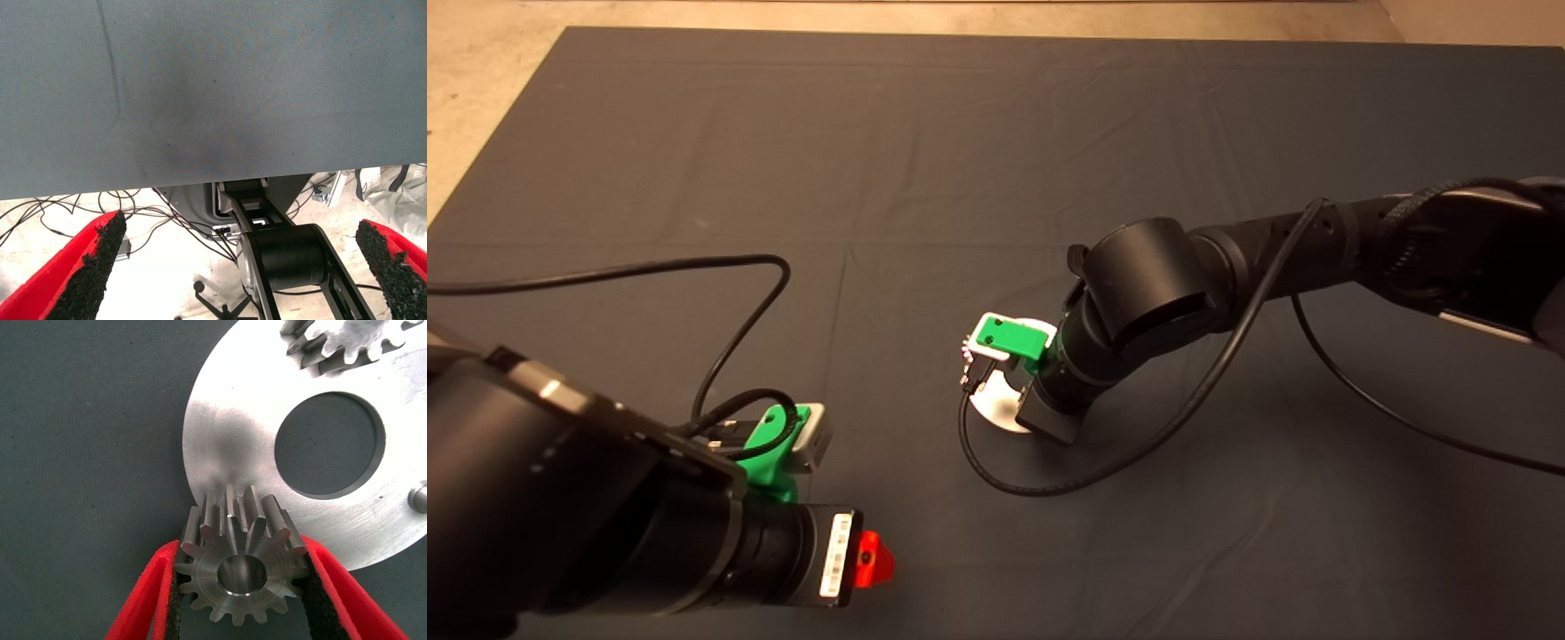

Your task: Install three planetary gears onto the carrier pins

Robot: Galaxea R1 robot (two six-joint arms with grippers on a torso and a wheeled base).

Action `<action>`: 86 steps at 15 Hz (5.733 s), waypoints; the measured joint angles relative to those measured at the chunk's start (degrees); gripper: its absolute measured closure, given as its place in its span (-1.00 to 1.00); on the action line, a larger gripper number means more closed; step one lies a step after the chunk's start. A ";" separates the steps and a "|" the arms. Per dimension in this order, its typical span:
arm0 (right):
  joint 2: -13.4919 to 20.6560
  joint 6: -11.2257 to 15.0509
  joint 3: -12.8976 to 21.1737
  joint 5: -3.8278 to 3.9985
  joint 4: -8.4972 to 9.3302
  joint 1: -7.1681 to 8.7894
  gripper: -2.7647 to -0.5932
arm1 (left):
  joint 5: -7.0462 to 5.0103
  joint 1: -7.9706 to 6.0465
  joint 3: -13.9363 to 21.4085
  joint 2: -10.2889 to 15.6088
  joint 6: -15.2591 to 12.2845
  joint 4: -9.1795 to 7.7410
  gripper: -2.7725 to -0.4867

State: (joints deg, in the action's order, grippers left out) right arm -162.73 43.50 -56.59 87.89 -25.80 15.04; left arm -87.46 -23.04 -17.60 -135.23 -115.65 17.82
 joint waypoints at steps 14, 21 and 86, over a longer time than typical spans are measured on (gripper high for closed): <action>0.05 0.07 0.34 0.17 -2.57 -0.69 0.58 | 0.00 0.02 0.51 0.00 -0.02 0.00 -0.75; 0.82 0.27 1.72 0.00 -4.49 -0.79 0.58 | 0.00 0.02 0.57 -0.13 -0.02 0.00 -0.75; 1.67 3.06 2.16 -0.90 -7.39 -2.45 0.58 | -0.02 0.02 0.60 -0.30 -0.04 0.00 -0.75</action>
State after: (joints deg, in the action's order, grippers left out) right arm -161.07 46.56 -54.43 86.99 -33.18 12.59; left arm -87.48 -23.02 -17.01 -135.53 -115.69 17.82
